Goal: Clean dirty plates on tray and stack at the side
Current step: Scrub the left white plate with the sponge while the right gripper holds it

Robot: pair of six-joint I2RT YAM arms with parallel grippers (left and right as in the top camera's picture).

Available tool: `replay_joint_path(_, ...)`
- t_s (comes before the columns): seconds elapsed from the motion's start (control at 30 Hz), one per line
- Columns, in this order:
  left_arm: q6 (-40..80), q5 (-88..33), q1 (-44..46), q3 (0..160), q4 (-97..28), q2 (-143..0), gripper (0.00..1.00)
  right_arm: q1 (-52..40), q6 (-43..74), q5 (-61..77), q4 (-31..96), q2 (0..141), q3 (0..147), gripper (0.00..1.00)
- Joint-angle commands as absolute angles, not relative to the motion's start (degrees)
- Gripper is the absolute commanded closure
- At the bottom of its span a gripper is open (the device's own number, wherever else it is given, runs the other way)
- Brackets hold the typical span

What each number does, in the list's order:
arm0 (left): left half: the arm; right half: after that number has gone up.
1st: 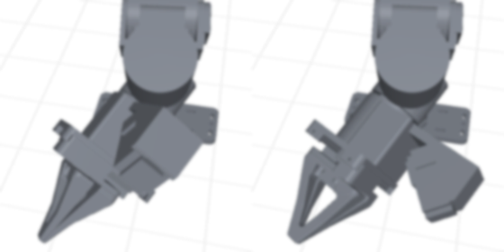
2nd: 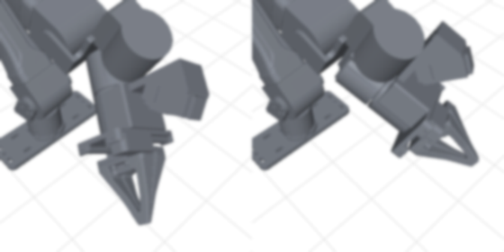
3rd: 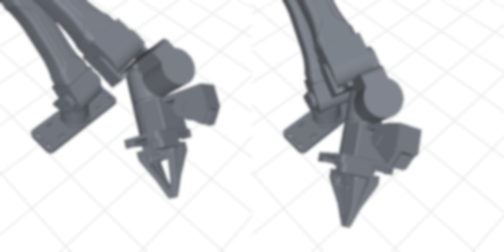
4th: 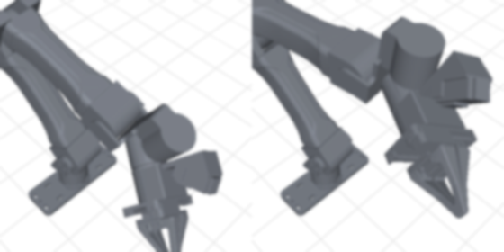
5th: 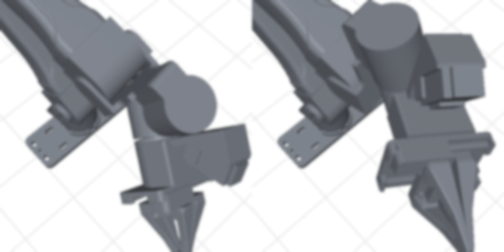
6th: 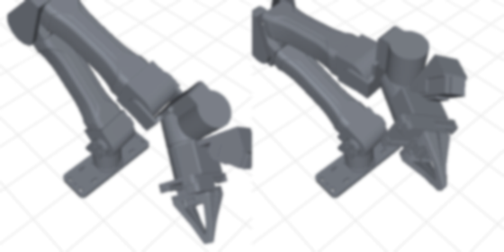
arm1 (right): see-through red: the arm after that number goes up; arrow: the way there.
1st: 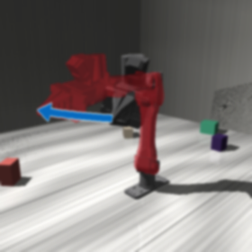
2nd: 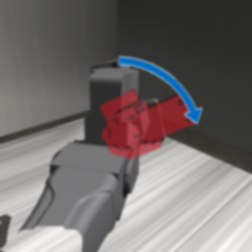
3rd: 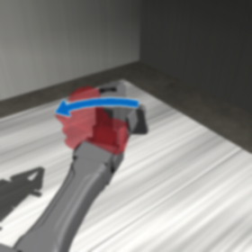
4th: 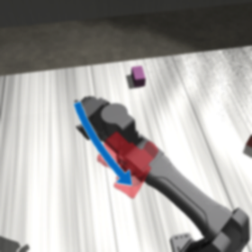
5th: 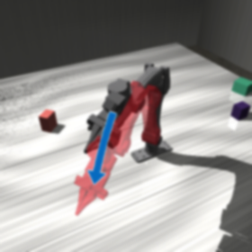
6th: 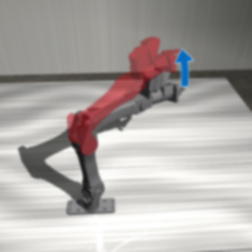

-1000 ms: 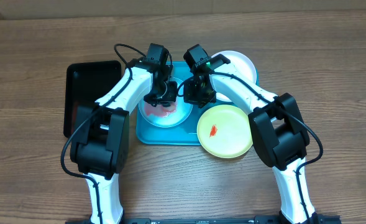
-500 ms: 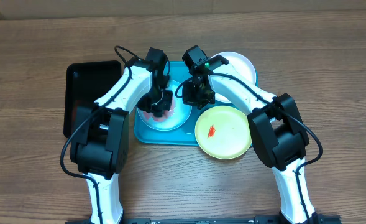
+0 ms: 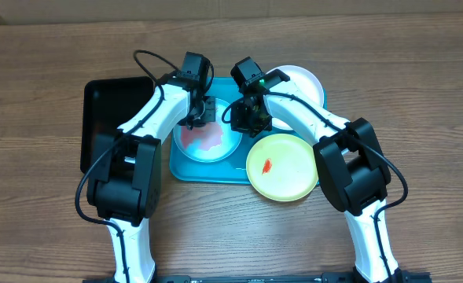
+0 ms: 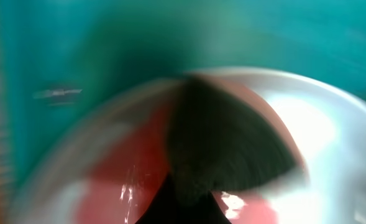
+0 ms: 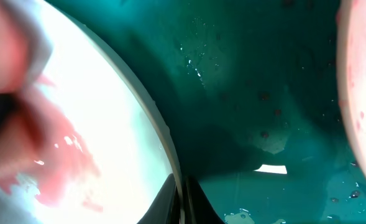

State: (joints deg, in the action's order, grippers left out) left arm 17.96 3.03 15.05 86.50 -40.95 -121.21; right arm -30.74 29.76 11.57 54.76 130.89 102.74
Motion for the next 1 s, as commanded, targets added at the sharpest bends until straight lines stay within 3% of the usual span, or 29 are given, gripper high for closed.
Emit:
replay_joint_path(0.0,25.78,21.26,13.78,86.04,-42.94,-122.61,0.96,-30.63,30.17,10.61,54.52,131.81,102.35,0.96)
replay_joint_path(0.17,17.15,15.09,15.66,86.04,-49.39,-122.61,0.96,-30.63,30.17,10.61,54.13,131.81,102.35,0.96)
replay_joint_path(0.4,1.48,-8.49,18.74,86.04,-53.95,-122.61,0.96,-30.63,30.17,10.61,54.11,131.81,102.35,0.96)
replay_joint_path(0.53,1.02,-16.93,19.0,86.04,-50.78,-122.61,0.96,-30.63,30.17,10.61,54.22,131.81,102.35,0.96)
replay_joint_path(0.73,11.86,-10.94,16.99,86.04,-40.4,-122.61,0.96,-30.63,30.17,10.61,54.37,131.81,102.35,0.96)
replay_joint_path(0.97,25.76,17.5,15.51,86.04,-38.44,-122.61,0.96,-30.63,30.17,10.61,54.37,131.81,102.35,0.96)
